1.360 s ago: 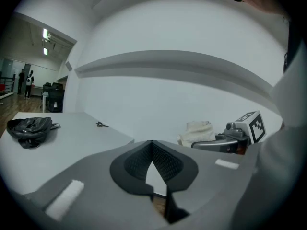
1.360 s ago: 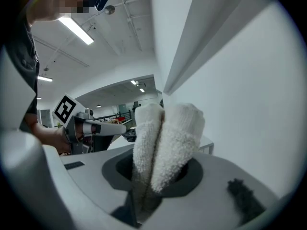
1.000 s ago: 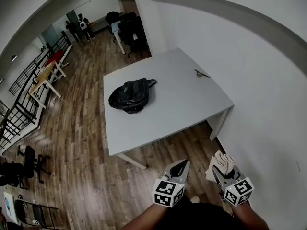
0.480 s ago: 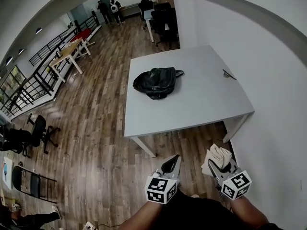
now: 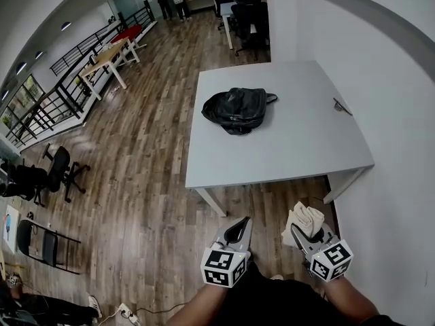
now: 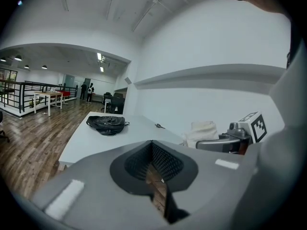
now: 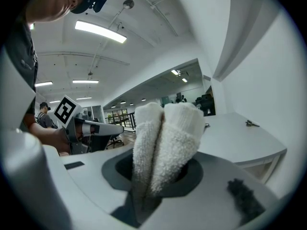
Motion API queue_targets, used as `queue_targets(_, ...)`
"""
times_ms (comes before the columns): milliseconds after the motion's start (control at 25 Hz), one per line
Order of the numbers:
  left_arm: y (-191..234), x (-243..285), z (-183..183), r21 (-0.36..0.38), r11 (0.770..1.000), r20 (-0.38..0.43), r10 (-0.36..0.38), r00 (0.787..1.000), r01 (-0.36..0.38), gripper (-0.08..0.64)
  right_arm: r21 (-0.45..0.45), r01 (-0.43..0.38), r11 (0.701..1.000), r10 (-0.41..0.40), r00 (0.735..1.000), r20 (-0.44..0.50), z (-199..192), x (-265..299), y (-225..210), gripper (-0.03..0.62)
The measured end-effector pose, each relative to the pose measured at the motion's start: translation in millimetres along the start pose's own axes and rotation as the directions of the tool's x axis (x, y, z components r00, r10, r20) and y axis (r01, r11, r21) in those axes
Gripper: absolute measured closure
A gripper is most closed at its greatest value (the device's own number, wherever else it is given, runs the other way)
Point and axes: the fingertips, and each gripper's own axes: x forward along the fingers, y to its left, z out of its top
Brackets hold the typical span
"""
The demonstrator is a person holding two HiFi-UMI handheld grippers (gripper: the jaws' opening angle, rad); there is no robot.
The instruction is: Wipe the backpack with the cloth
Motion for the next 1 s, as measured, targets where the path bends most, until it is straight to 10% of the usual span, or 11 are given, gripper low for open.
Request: queue_targets(1000,156,117,42,0.01,1.0,-0.082,-0.029,0.996,0.03,0.552,0.059,0.056,0.997,-0.05,0.995,-0.089,32,175,-67,0.492)
